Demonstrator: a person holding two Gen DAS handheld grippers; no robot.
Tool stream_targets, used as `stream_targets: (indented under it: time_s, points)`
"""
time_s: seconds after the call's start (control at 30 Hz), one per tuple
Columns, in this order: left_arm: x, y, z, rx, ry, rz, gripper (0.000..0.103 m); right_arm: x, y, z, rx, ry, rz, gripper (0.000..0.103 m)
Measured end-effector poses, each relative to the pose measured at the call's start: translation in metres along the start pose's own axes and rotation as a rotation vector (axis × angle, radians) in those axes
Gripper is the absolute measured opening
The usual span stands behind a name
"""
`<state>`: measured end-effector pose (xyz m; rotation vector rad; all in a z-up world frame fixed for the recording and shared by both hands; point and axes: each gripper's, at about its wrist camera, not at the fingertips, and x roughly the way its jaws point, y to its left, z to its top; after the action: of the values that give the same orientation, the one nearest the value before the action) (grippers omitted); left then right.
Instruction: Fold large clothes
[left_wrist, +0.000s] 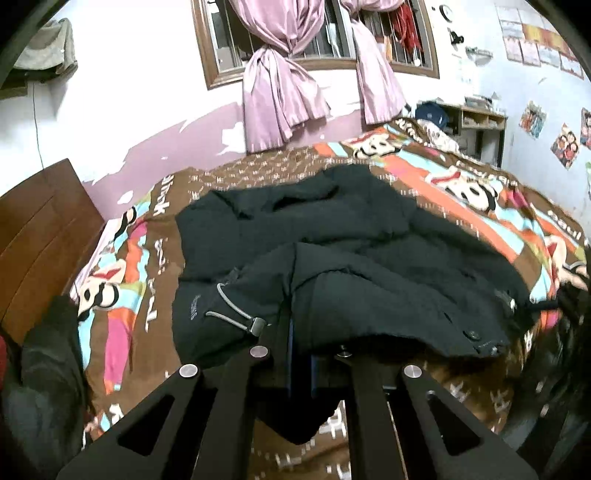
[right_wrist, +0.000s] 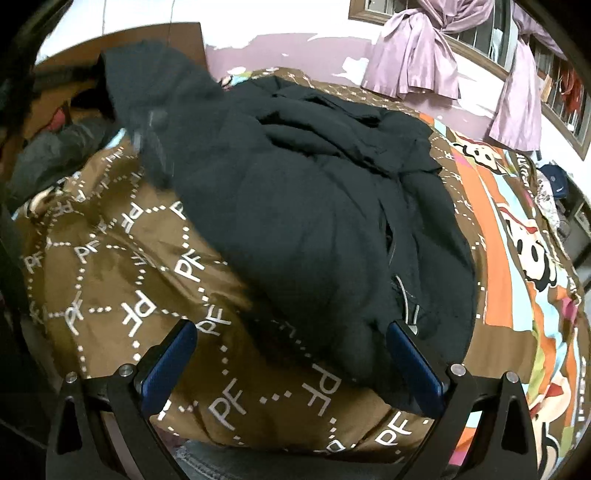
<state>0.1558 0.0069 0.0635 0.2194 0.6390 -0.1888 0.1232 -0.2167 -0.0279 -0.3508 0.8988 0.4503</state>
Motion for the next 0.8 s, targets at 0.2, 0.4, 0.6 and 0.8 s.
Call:
stream_targets:
  time_s: [0.2,0.4,0.6,0.8]
  points:
    - [0.014,0.019,0.029,-0.043,-0.025,-0.019,0.005,0.005,-0.012,0.009,0.076,-0.030,-0.072,0.103]
    - [0.022,0.029,0.033,-0.055,-0.034,-0.028,0.005,0.020,-0.024,0.016,0.122,0.019,-0.189,0.096]
    - [0.018,0.037,0.029,-0.068,-0.041,-0.034,0.005,0.019,-0.030,0.020,0.138,0.007,-0.265,0.048]
    - [-0.007,0.043,0.010,-0.105,-0.047,-0.039,0.005,-0.004,-0.032,0.027,0.116,-0.116,-0.215,0.015]
